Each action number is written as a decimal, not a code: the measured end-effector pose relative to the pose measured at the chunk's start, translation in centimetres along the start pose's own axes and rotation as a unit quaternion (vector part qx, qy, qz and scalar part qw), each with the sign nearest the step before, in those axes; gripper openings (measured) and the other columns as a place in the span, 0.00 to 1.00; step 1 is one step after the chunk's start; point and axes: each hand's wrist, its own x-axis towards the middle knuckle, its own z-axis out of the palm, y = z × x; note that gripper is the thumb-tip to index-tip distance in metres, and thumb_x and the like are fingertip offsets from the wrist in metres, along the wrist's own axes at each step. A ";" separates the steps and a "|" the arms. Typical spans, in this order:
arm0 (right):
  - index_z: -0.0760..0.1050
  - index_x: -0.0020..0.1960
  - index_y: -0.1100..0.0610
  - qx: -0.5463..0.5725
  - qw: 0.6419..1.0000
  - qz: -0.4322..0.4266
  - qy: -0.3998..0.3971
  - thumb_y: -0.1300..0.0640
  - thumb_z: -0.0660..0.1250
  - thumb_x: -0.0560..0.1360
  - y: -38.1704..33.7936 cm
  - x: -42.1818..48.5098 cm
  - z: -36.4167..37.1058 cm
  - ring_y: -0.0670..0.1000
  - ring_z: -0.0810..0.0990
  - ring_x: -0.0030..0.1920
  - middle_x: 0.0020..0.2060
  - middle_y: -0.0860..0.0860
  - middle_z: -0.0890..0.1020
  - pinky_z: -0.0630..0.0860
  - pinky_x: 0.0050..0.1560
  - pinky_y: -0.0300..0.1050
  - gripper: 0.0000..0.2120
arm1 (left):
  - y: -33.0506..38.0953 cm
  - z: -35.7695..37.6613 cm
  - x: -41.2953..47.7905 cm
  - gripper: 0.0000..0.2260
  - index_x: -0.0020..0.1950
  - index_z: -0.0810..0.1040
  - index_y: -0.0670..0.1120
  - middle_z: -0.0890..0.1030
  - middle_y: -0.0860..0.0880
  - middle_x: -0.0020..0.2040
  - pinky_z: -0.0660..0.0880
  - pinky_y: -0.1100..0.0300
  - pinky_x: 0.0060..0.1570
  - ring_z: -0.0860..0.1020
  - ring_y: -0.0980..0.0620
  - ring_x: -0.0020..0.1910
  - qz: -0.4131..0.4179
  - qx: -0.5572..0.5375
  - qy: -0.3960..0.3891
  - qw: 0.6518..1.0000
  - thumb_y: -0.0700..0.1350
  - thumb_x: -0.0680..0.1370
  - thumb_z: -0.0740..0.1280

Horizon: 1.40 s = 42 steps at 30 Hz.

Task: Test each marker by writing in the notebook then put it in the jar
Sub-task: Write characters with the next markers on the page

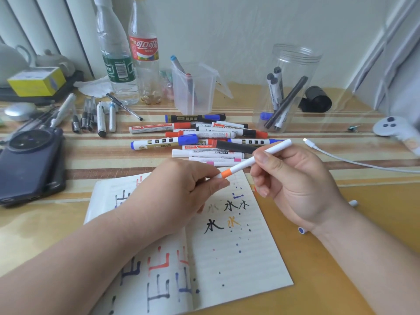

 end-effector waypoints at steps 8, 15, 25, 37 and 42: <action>0.82 0.46 0.59 -0.123 0.989 -0.040 0.066 0.56 0.72 0.73 0.3 -0.1 0.6 0.52 0.78 0.33 0.35 0.56 0.83 0.73 0.32 0.43 0.06 | -0.7 0.3 0.6 0.10 0.43 0.80 0.55 0.81 0.58 0.31 0.71 0.62 0.28 0.75 0.57 0.24 -0.068 -0.006 0.015 0.998 0.58 0.80 0.64; 0.77 0.59 0.59 -0.177 0.971 -0.132 0.091 0.66 0.70 0.77 -2.0 0.0 2.9 0.47 0.84 0.37 0.43 0.58 0.86 0.78 0.36 0.35 0.11 | -0.8 0.8 1.1 0.11 0.62 0.74 0.65 0.80 0.66 0.42 0.75 0.57 0.36 0.78 0.59 0.31 -0.074 -0.052 0.065 0.994 0.58 0.79 0.64; 0.77 0.61 0.59 -0.411 0.731 -0.461 0.289 0.61 0.68 0.76 -11.9 10.7 -0.6 0.47 0.81 0.38 0.38 0.49 0.80 0.80 0.44 0.46 0.13 | -0.6 0.3 0.6 0.06 0.42 0.77 0.61 0.79 0.66 0.36 0.67 0.73 0.34 0.75 0.69 0.42 -0.054 0.005 0.053 0.997 0.56 0.79 0.66; 0.73 0.71 0.54 -0.549 0.734 -0.273 0.291 0.63 0.64 0.77 -10.3 14.5 -3.0 0.52 0.79 0.50 0.56 0.53 0.79 0.75 0.56 0.41 0.22 | -1.3 0.6 0.6 0.08 0.45 0.82 0.56 0.79 0.61 0.36 0.68 0.70 0.34 0.76 0.63 0.42 -0.045 0.010 0.066 0.997 0.57 0.78 0.66; 0.81 0.52 0.47 -0.645 0.742 -0.087 0.161 0.59 0.67 0.77 -9.0 8.8 -1.1 0.47 0.80 0.42 0.44 0.45 0.82 0.79 0.48 0.45 0.09 | -1.0 0.5 0.6 0.08 0.45 0.83 0.55 0.80 0.61 0.36 0.70 0.69 0.36 0.76 0.62 0.42 -0.045 0.008 0.065 0.997 0.56 0.78 0.66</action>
